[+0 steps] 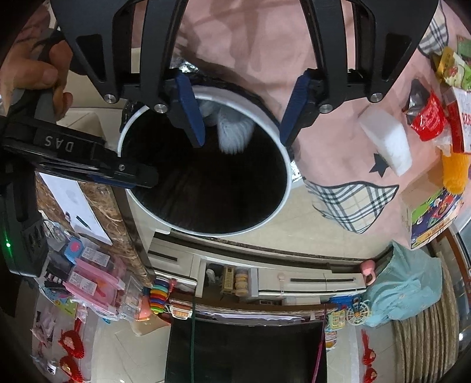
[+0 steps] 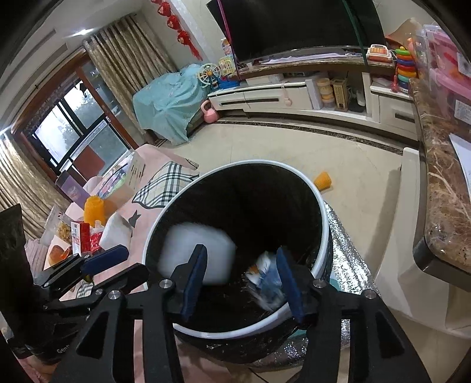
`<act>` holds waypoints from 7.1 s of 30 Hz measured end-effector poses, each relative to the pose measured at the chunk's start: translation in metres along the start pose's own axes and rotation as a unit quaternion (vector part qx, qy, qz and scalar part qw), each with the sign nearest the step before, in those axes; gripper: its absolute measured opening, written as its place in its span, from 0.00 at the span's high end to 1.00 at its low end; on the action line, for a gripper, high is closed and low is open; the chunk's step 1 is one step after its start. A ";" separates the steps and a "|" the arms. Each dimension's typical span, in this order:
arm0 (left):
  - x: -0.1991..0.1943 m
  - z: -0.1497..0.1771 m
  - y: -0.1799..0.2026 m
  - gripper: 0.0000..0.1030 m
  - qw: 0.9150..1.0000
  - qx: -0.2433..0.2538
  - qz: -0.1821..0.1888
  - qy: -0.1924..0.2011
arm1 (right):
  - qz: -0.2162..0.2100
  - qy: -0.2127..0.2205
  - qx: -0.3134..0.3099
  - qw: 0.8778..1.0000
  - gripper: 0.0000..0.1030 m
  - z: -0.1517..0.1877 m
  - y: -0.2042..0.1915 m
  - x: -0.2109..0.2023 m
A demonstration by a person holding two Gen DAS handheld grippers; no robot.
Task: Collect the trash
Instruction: 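Open left gripper dropping mesh net while right gripper drops wrapper into bin, then withdraw both grippers from the bin back over the table, then grasp green juice pouch with left gripper while right gripper grasps white foam block, then carry juice pouch in left gripper and foam block in right gripper over bin, then open left gripper releasing pouch while right gripper releases foam block into bin, then move both grippers back from the bin toward the cartons on the table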
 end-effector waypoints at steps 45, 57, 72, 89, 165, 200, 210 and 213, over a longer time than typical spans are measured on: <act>-0.112 0.145 -0.220 0.22 0.952 -0.274 -0.121 0.055 | -0.095 -0.004 -0.098 0.991 0.08 0.067 -0.186 0.040; -0.102 0.128 -0.250 0.22 0.940 -0.308 -0.128 0.067 | -0.088 0.001 -0.130 0.988 0.09 0.049 -0.203 0.071; -0.069 0.101 -0.280 0.76 0.933 -0.343 -0.089 0.060 | -0.072 -0.033 -0.121 0.990 0.47 0.018 -0.201 0.133; -0.108 0.127 -0.221 0.94 0.951 -0.299 -0.043 0.063 | -0.104 -0.030 -0.105 0.989 0.69 0.048 -0.194 0.085; -0.022 -0.005 0.006 0.95 0.995 -0.070 0.069 -0.013 | -0.001 0.048 0.037 0.998 0.69 0.014 -0.006 -0.021; -0.038 0.060 -0.082 0.48 0.984 -0.176 0.004 0.004 | -0.022 0.050 0.023 0.998 0.26 0.013 -0.041 -0.014; -0.073 0.098 -0.133 0.36 0.974 -0.221 -0.041 0.030 | -0.054 0.041 -0.022 0.997 0.13 0.032 -0.101 -0.006; -0.084 0.110 -0.149 0.33 0.971 -0.229 -0.056 0.037 | -0.070 0.035 -0.041 0.996 0.11 0.039 -0.123 -0.001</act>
Point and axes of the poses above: each gripper's, at about its wrist camera, not at the fingertips, and x roughly the way its jaws point, y to its right, z to its underside, the point moved 7 cm from there along x, roughly the way its jaws point, and after that the axes turned 5 degrees about -x, right-handed, at the moved point
